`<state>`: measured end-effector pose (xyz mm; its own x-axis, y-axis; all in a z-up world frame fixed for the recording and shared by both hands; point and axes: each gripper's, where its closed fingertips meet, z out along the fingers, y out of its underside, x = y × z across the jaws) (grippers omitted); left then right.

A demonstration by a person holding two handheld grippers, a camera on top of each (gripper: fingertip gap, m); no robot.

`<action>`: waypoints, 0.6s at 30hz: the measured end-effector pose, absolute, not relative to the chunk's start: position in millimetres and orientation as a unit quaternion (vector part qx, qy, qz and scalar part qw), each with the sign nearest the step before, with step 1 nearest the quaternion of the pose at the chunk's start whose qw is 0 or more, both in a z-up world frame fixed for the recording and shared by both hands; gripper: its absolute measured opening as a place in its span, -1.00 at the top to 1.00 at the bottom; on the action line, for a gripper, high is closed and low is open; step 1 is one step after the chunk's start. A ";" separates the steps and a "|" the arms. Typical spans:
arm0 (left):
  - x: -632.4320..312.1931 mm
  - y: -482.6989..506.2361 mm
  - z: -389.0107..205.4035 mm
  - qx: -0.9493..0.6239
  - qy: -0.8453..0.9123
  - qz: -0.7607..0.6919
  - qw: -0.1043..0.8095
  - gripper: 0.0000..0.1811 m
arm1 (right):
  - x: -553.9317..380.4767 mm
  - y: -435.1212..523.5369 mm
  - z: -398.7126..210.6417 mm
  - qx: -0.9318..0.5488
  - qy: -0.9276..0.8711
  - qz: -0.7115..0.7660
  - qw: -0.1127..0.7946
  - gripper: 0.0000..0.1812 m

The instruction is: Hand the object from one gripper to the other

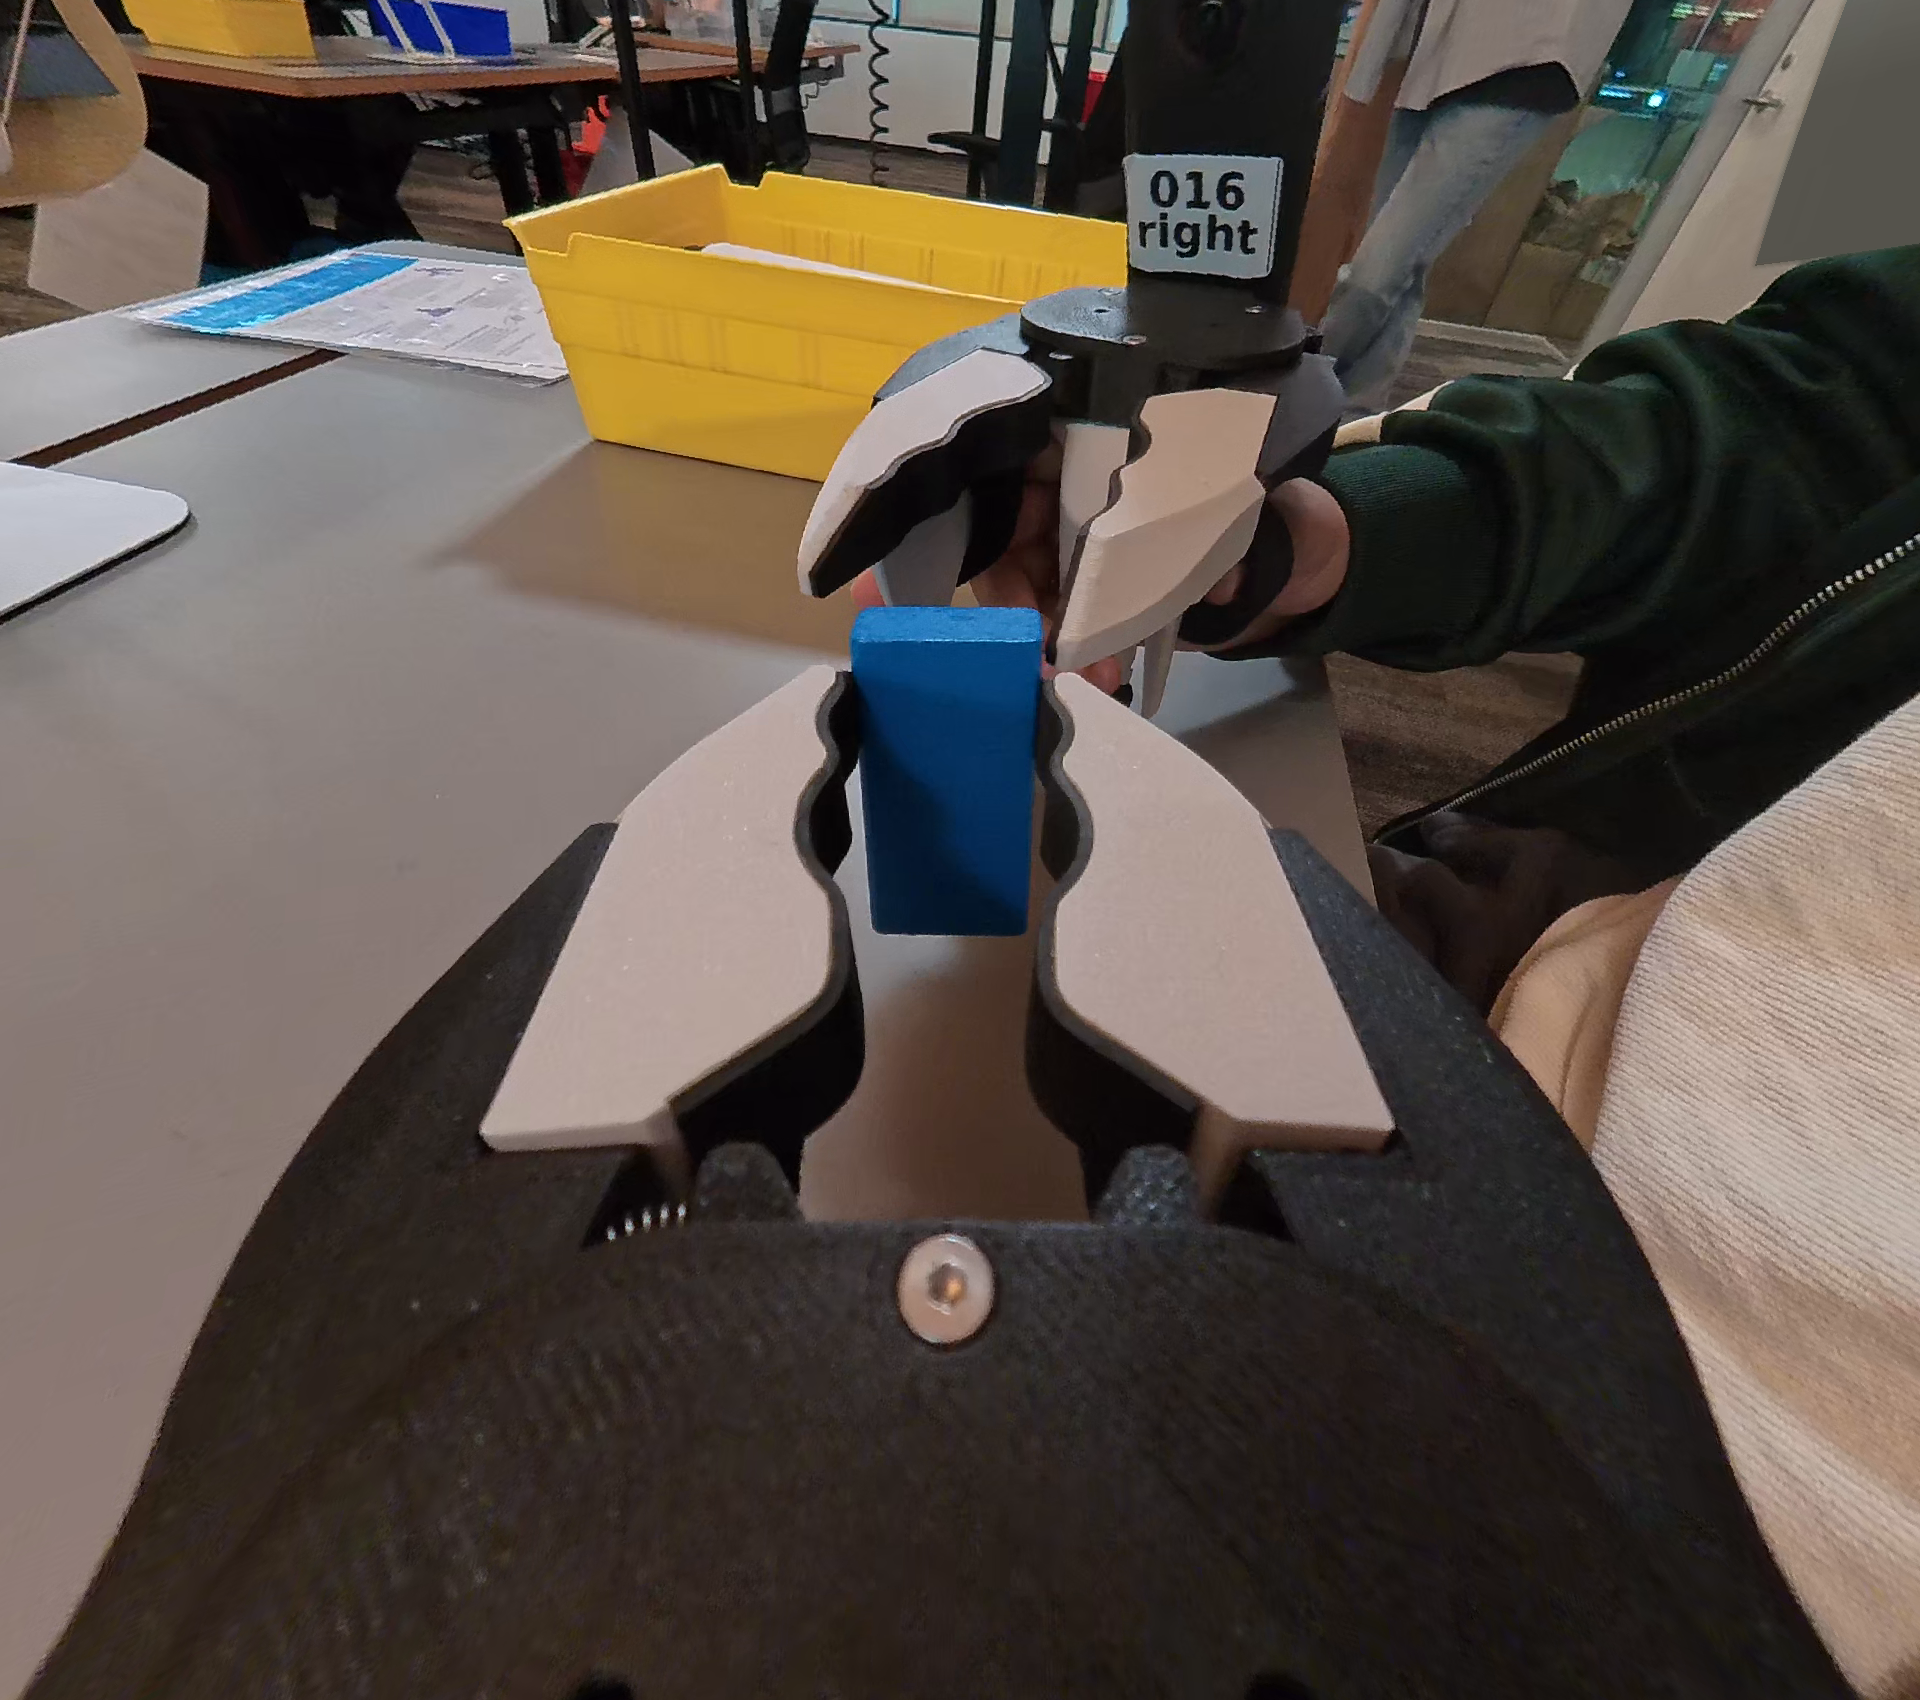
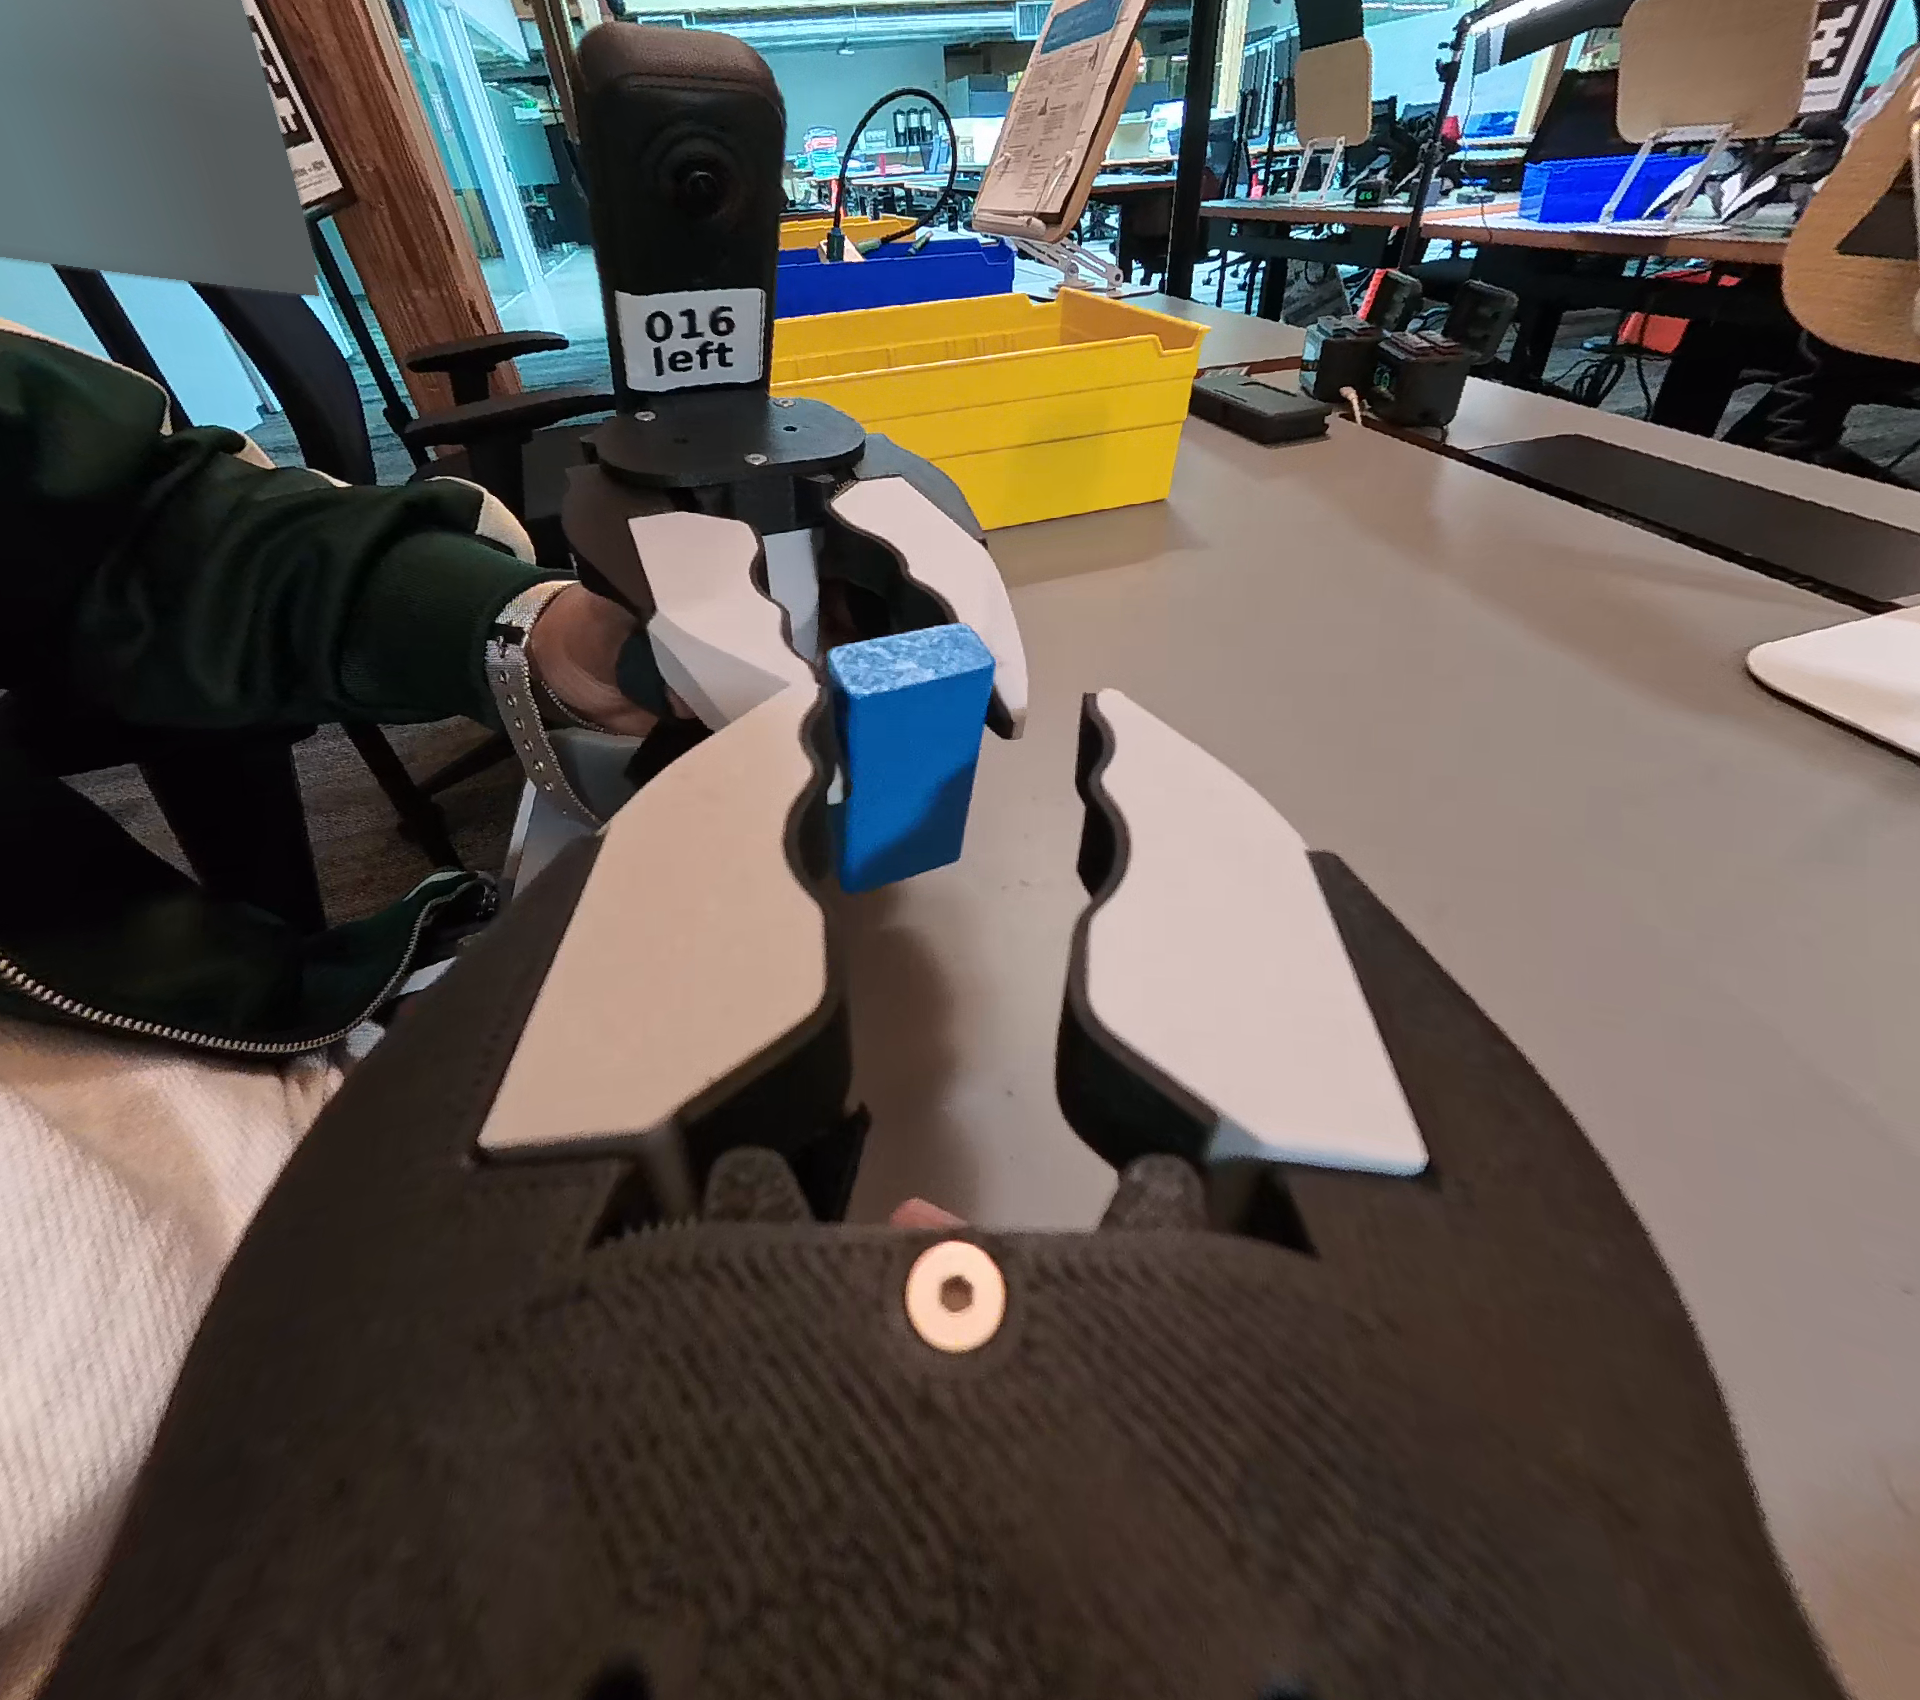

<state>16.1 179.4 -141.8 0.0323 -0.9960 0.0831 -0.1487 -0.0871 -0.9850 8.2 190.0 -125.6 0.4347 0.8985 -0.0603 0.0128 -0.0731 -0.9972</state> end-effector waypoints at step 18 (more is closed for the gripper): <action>8.4 204.9 -174.3 -0.604 0.608 -0.095 0.505 0.61 | 11.6 198.1 -155.7 -0.765 -0.279 0.357 0.457 0.66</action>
